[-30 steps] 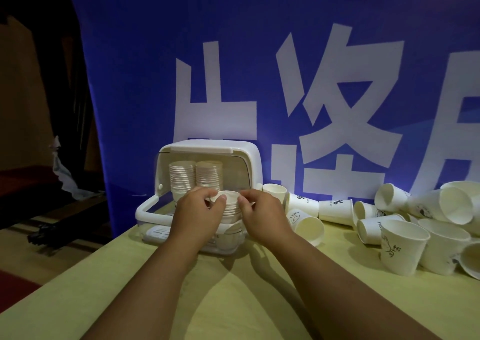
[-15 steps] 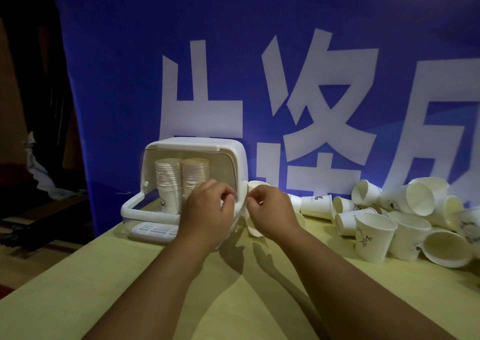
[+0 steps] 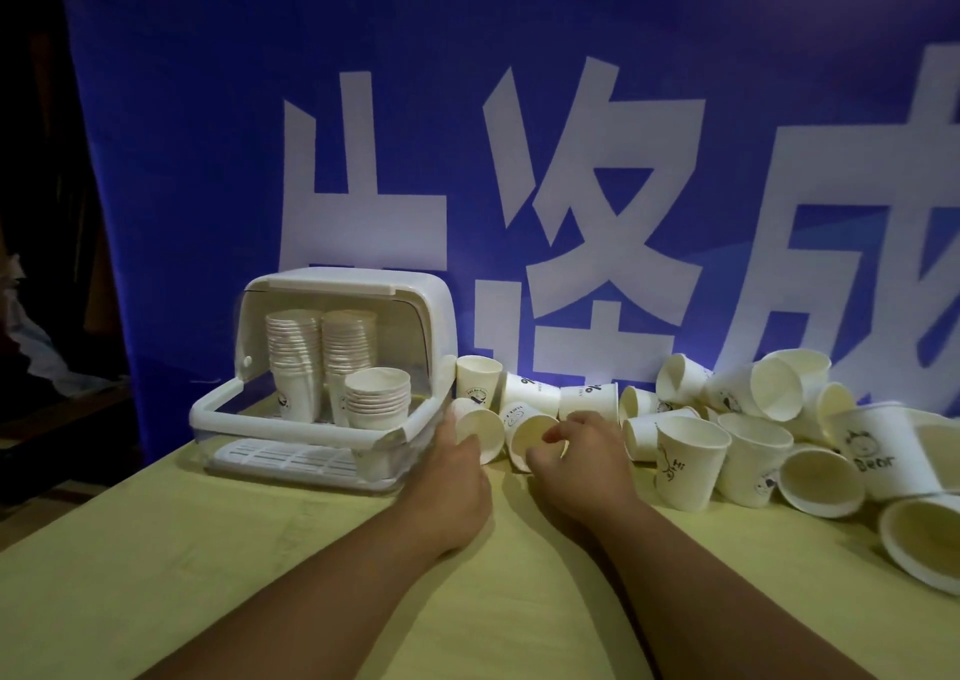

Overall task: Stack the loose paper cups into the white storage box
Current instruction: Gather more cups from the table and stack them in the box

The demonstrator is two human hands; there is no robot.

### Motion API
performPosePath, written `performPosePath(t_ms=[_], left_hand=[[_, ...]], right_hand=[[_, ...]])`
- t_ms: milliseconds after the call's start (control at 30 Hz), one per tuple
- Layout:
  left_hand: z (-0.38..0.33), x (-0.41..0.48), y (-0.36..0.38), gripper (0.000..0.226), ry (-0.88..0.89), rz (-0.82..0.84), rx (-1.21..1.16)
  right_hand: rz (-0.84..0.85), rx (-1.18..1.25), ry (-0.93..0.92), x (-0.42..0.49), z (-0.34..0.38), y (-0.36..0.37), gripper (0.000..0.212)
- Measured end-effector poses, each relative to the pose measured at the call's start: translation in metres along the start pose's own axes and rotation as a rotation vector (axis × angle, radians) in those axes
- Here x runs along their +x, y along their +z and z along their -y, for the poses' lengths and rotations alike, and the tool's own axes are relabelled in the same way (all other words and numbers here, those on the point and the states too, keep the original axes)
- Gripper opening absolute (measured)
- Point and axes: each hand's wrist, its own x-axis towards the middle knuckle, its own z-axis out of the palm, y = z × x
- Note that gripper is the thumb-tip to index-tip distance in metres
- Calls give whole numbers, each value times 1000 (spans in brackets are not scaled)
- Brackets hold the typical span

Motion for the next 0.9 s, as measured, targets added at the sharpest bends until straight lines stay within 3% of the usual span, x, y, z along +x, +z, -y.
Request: performPosePath(t_ms=[100,300,600,733,900], left_hand=[[5,2,0,61,-31,13,-61],[-1,-3,-15,85,-58,-16,-135],[-11,-10,-50,64,21,-381,-100],[0,-17,-71,69,83,-511,-173],[25,-13,-90,70,62,-684,-444]], right_hand=[[65,31,-3,6,-3,6,57],[29,105,-2,9,-5,5,84],[-147,419,29,8,6,-8,60],[-145,511,-5,8,19,-14,68],[-140,640,-54,7,45,-17,84]])
